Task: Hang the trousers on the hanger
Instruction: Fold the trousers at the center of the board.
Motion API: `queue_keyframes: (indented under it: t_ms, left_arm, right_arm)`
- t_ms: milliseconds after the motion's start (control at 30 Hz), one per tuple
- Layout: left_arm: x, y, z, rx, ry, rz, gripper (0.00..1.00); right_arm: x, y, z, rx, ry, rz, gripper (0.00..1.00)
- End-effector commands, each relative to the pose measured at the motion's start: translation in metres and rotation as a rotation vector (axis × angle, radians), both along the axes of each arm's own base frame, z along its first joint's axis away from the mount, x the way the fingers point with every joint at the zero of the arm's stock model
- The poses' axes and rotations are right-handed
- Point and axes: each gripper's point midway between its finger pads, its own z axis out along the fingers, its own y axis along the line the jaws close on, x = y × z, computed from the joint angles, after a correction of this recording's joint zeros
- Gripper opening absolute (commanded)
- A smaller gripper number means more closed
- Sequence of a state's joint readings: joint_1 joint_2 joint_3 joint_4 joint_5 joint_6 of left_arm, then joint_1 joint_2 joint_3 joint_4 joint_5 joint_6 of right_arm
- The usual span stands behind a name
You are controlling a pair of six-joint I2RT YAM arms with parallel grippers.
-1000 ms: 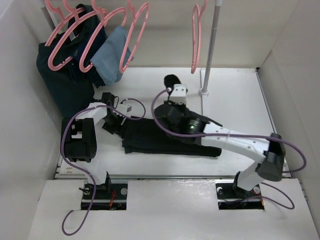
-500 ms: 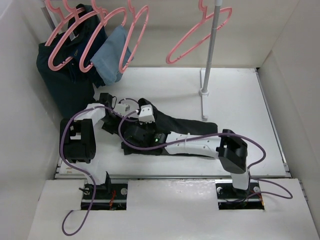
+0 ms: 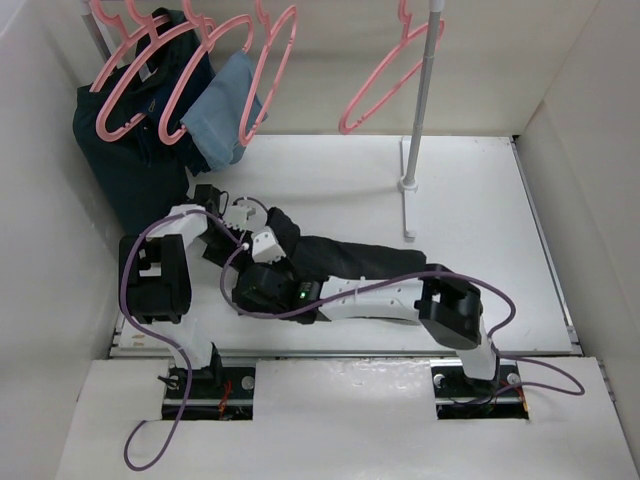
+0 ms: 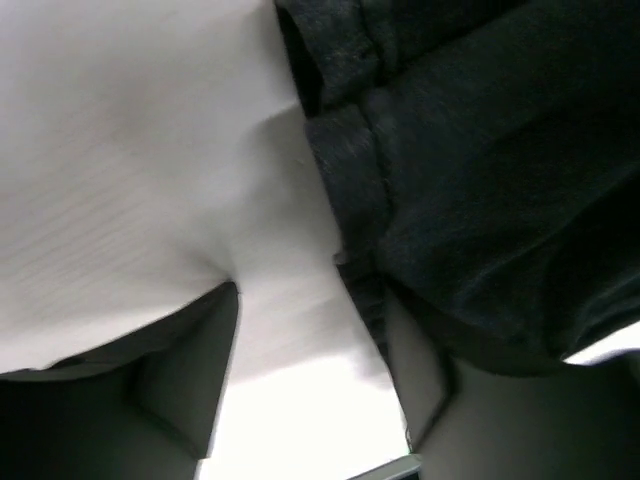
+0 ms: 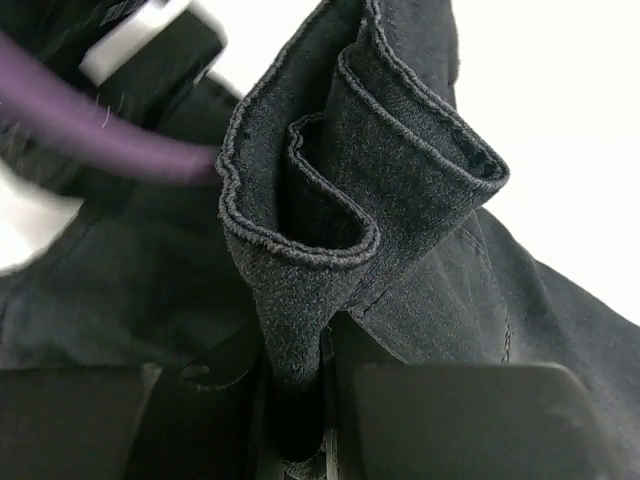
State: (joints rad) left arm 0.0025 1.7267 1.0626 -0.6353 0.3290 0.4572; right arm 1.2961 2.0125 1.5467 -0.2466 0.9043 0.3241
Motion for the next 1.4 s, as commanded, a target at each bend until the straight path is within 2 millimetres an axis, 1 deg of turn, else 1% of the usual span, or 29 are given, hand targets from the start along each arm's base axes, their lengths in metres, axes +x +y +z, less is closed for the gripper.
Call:
queue_keyframes:
  t_ms: [0, 33, 100, 133, 200, 333, 367, 433, 467, 500, 533, 567, 600, 667, 800, 833, 867, 900, 933, 1033, 1067, 1100, 1133, 1167, 1200, 1233, 1267, 1333, 1367]
  left_arm:
    - [-0.023, 0.000, -0.039, -0.014, 0.114, -0.012, 0.54]
    - [-0.023, -0.001, -0.038, -0.023, 0.113, -0.013, 0.42]
    - [-0.022, -0.001, -0.036, -0.023, 0.104, -0.013, 0.32]
    - [-0.022, -0.001, -0.036, -0.023, 0.104, -0.013, 0.30]
    - [-0.025, -0.001, -0.036, -0.023, 0.113, -0.013, 0.30]
    - [-0.025, -0.003, -0.035, -0.032, 0.113, -0.013, 0.30]
    - [-0.026, -0.003, -0.032, -0.032, 0.113, -0.013, 0.31]
    - [-0.028, -0.003, -0.030, -0.032, 0.116, -0.013, 0.34]
    - [-0.022, 0.001, -0.026, -0.031, 0.093, -0.013, 0.38]
    - [-0.024, 0.003, -0.022, -0.021, 0.091, -0.012, 0.45]
    - [-0.025, 0.013, -0.020, 0.009, 0.090, 0.001, 0.50]
    - [-0.018, 0.021, -0.014, 0.029, 0.059, 0.020, 0.56]
    - [-0.016, 0.037, -0.009, 0.042, 0.054, 0.069, 0.58]
    - [-0.006, 0.057, 0.005, 0.062, 0.028, 0.120, 0.61]
    - [0.012, 0.092, 0.042, 0.075, -0.051, 0.212, 0.68]
    - [0.016, 0.091, 0.055, 0.074, -0.093, 0.198, 0.68]
    - [0.026, 0.091, 0.069, 0.064, -0.143, 0.196, 0.68]
    - [0.025, 0.087, 0.079, 0.050, -0.160, 0.181, 0.68]
    - [0.027, 0.085, 0.095, 0.040, -0.210, 0.158, 0.68]
    - [0.024, 0.067, 0.123, -0.021, -0.272, 0.091, 0.68]
    - [0.021, 0.055, 0.125, -0.020, -0.271, 0.029, 0.68]
    - [0.012, 0.046, 0.118, -0.027, -0.234, -0.010, 0.69]
    - [-0.002, 0.037, 0.114, -0.036, -0.191, -0.044, 0.71]
    - [-0.010, 0.023, 0.107, -0.046, -0.156, -0.089, 0.71]
    - [-0.016, 0.018, 0.101, -0.051, -0.133, -0.105, 0.72]
    - [-0.032, 0.016, 0.088, -0.036, -0.083, -0.116, 0.72]
    - [-0.035, 0.015, 0.082, -0.024, -0.077, -0.111, 0.74]
    - [-0.047, 0.016, 0.060, 0.020, -0.030, -0.107, 0.75]
    - [-0.042, 0.018, 0.055, 0.038, -0.048, -0.080, 0.77]
  right_arm:
    - [-0.028, 0.033, 0.040, 0.101, -0.082, 0.084, 0.00]
    - [-0.031, 0.034, 0.052, 0.121, -0.100, 0.075, 0.00]
    - [-0.028, 0.033, 0.078, 0.182, -0.129, 0.047, 0.00]
    - [-0.030, 0.035, 0.092, 0.190, -0.141, 0.086, 0.00]
    - [-0.037, 0.050, 0.097, 0.211, -0.128, 0.185, 0.00]
    - [-0.046, 0.078, 0.056, 0.113, -0.089, 0.328, 0.00]
    - [-0.046, 0.082, 0.027, 0.051, -0.073, 0.343, 0.00]
    - [-0.055, 0.098, 0.007, 0.010, -0.030, 0.435, 0.02]
    - [-0.061, 0.100, -0.020, -0.074, 0.013, 0.492, 0.08]
    - [-0.068, 0.104, -0.030, -0.095, 0.050, 0.535, 0.39]
    - [-0.080, 0.110, -0.040, -0.104, 0.104, 0.604, 0.56]
    - [-0.084, 0.107, -0.049, -0.144, 0.135, 0.630, 0.64]
    - [-0.088, 0.109, -0.050, -0.138, 0.148, 0.651, 0.82]
    - [-0.098, 0.105, -0.055, -0.139, 0.182, 0.694, 1.00]
    - [-0.103, 0.099, -0.010, -0.072, 0.153, 0.729, 1.00]
    - [-0.104, 0.097, 0.025, -0.017, 0.119, 0.733, 1.00]
    - [-0.109, 0.095, 0.037, 0.008, 0.119, 0.758, 1.00]
    - [-0.112, 0.090, 0.047, 0.025, 0.117, 0.771, 1.00]
    - [-0.117, 0.082, 0.081, 0.100, 0.103, 0.774, 1.00]
    - [-0.127, 0.054, 0.088, 0.148, 0.164, 0.779, 1.00]
    - [-0.127, 0.038, 0.105, 0.228, 0.194, 0.735, 1.00]
    - [-0.125, 0.027, 0.102, 0.253, 0.223, 0.700, 1.00]
    - [-0.113, 0.001, 0.070, 0.223, 0.281, 0.614, 1.00]
    - [-0.111, -0.020, 0.072, 0.293, 0.332, 0.518, 1.00]
    - [-0.107, -0.037, 0.060, 0.305, 0.365, 0.448, 1.00]
    - [-0.092, -0.060, 0.049, 0.319, 0.378, 0.336, 1.00]
    - [-0.094, -0.093, 0.014, 0.271, 0.443, 0.238, 1.00]
    - [-0.092, -0.129, 0.012, 0.390, 0.492, 0.080, 1.00]
    - [-0.087, -0.160, -0.013, 0.383, 0.527, -0.021, 1.00]
